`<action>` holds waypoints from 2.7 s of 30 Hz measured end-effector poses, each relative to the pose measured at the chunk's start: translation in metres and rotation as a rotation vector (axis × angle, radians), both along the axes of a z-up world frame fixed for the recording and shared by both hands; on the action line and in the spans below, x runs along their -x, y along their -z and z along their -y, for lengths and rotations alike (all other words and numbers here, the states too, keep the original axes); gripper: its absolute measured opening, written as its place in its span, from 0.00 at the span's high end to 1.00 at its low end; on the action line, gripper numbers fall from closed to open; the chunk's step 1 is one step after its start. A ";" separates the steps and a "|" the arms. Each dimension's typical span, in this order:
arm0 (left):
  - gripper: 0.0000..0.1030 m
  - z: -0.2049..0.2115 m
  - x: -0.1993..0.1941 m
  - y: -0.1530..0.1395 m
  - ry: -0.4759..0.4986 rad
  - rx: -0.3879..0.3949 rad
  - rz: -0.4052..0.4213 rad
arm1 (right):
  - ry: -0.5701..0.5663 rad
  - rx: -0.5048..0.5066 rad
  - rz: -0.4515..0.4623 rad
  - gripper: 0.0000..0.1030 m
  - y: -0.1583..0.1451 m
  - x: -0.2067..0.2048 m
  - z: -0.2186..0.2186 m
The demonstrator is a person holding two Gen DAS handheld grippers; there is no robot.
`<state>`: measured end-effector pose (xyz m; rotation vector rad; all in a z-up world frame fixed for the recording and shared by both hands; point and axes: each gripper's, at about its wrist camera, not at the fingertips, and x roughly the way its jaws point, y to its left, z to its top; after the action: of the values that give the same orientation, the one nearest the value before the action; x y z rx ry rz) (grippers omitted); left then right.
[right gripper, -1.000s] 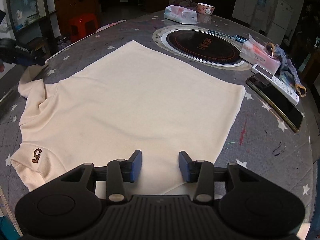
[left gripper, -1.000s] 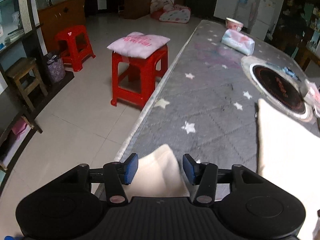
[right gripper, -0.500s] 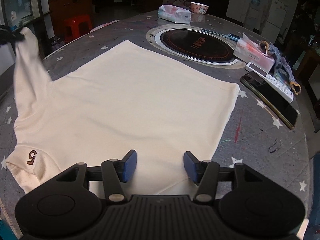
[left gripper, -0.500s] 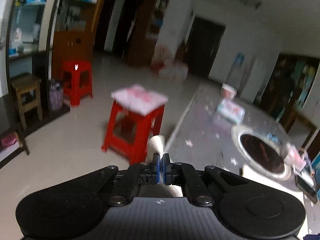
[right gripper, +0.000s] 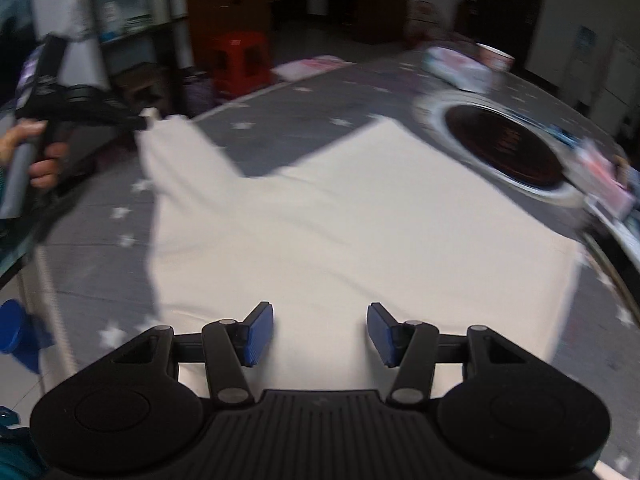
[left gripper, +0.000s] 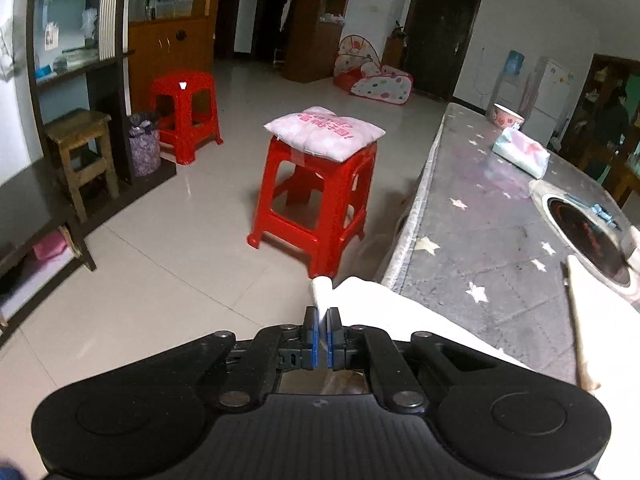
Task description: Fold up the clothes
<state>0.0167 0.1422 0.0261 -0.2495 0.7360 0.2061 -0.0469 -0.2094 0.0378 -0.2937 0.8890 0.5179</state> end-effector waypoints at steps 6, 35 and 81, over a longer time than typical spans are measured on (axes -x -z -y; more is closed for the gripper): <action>0.96 -0.003 0.003 0.001 -0.007 -0.008 -0.013 | -0.103 -0.022 -0.019 0.50 0.015 0.004 -0.045; 0.72 0.206 0.043 -0.022 0.599 0.062 0.002 | 0.432 -0.106 -0.008 0.53 0.005 0.080 0.167; 0.32 0.324 0.099 0.005 0.961 -0.099 -0.004 | 0.934 -0.160 0.174 0.93 -0.008 0.099 0.301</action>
<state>-0.0824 -0.1815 0.0211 0.2141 0.7755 -0.6683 -0.1459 -0.5104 0.0460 0.2301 0.7132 -0.3022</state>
